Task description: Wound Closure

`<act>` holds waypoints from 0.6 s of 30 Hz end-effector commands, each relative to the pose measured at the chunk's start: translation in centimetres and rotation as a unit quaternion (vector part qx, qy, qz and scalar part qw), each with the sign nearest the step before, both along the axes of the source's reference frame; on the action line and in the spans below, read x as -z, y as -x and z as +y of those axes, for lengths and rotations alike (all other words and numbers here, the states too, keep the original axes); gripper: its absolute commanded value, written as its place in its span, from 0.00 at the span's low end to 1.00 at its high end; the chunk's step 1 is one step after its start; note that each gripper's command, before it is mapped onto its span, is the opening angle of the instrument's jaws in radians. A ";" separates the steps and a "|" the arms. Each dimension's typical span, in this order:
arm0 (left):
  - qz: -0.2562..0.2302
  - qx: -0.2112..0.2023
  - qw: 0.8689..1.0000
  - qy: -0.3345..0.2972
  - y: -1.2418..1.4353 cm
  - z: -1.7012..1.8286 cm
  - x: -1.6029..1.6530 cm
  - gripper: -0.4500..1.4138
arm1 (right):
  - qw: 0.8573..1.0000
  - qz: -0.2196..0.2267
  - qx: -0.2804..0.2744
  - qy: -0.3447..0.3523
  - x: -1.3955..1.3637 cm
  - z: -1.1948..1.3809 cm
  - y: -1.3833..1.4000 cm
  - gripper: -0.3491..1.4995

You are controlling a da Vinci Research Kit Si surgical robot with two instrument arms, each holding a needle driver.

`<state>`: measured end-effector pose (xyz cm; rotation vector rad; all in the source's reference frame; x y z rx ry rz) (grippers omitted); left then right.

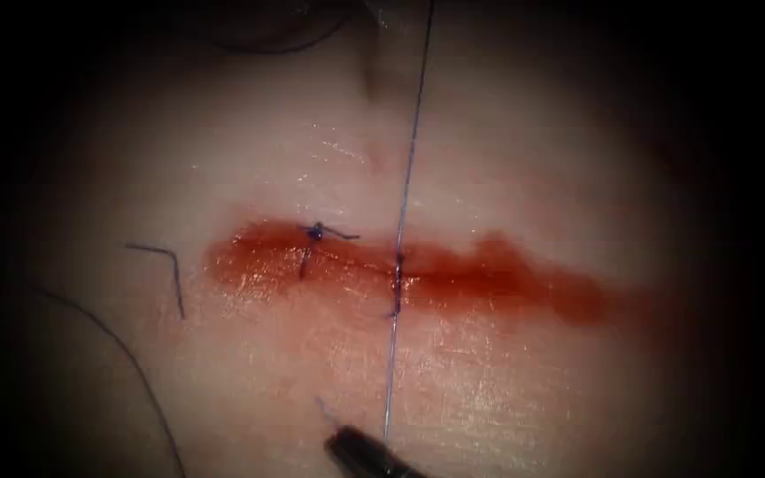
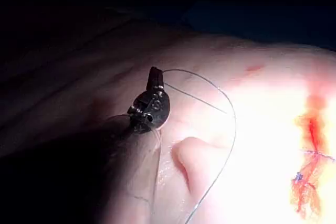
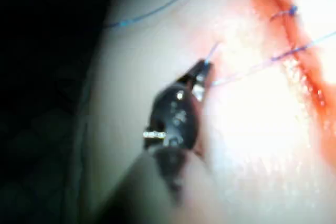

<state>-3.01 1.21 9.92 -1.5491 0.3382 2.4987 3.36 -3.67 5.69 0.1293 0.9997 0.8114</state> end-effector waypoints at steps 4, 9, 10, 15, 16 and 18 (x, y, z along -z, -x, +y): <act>-0.015 -0.015 1.000 -0.005 0.09 -0.18 0.12 0.00 | 0.999 0.033 0.031 0.008 0.20 0.05 0.05 0.82; -0.022 -0.028 0.999 -0.005 0.07 -0.32 0.48 0.00 | 0.997 0.061 0.040 0.015 0.45 0.31 0.25 0.92; -0.023 -0.030 0.999 -0.005 0.06 -0.35 0.56 0.00 | 0.997 0.062 0.041 0.013 0.48 0.35 0.29 0.93; -0.033 -0.040 0.999 -0.013 0.02 -0.62 1.00 0.00 | 0.994 0.083 0.065 0.000 0.62 0.46 0.48 0.90; -0.036 -0.043 0.998 -0.016 0.01 -0.73 1.11 0.00 | 0.994 0.085 0.067 -0.001 0.63 0.48 0.50 0.89; -0.040 -0.046 0.998 -0.020 0.00 -0.89 1.28 0.00 | 0.994 0.087 0.071 -0.005 0.64 0.56 0.52 0.88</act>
